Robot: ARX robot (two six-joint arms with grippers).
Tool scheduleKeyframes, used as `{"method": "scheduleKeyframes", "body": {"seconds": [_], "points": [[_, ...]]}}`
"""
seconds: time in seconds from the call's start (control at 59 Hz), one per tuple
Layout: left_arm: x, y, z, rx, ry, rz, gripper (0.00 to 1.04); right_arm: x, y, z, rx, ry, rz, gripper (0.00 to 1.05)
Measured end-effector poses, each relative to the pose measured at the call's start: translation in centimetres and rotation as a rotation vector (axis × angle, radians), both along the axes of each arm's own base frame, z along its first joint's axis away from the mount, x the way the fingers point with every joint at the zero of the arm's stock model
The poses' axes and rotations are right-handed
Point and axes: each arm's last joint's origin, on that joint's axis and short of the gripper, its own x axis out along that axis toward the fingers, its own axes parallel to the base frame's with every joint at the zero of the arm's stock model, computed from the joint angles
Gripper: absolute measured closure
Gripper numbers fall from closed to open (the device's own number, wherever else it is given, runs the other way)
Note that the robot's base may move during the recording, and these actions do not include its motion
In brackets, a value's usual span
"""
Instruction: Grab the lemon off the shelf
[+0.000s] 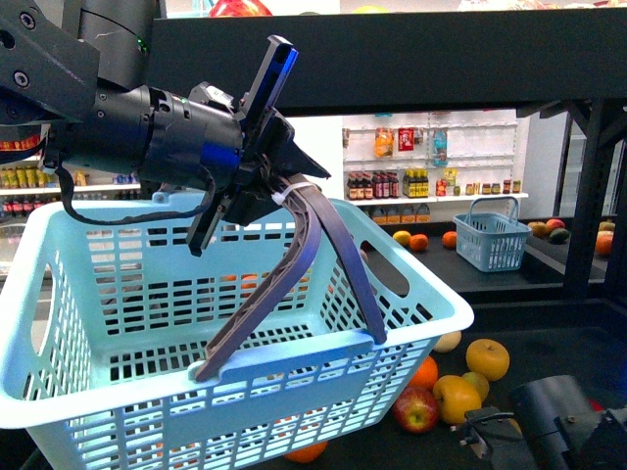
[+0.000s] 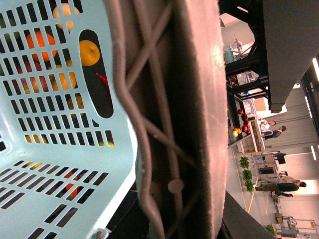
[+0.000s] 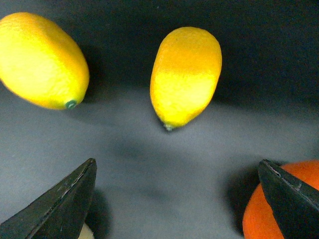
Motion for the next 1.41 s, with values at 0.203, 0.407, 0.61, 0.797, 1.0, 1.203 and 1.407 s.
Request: {"method": "scheduleKeyframes", "body": {"seconds": [0.203, 0.407, 0.61, 0.797, 1.0, 1.203, 1.407], "points": [[0.0, 0.0, 0.0, 0.0, 0.0, 0.0, 0.91, 2.6, 0.5, -1.8, -0.028, -0.021, -0.017, 0.07], [0.0, 0.0, 0.0, 0.0, 0.0, 0.0, 0.91, 4.8, 0.8, -2.7, -0.061, -0.02, -0.037, 0.07], [0.0, 0.0, 0.0, 0.0, 0.0, 0.0, 0.91, 6.5, 1.1, -3.7, -0.073, -0.015, -0.043, 0.07], [0.0, 0.0, 0.0, 0.0, 0.0, 0.0, 0.92, 7.4, 1.6, -4.3, -0.075, 0.002, -0.039, 0.08], [0.0, 0.0, 0.0, 0.0, 0.0, 0.0, 0.92, 7.6, 2.0, -4.5, -0.071, 0.007, -0.035, 0.35], [0.0, 0.0, 0.0, 0.0, 0.0, 0.0, 0.92, 7.5, 1.7, -4.5, -0.076, 0.02, -0.043, 0.55], [0.0, 0.0, 0.0, 0.0, 0.0, 0.0, 0.92, 6.6, 0.2, -3.4, -0.076, 0.032, -0.084, 0.56]]}}
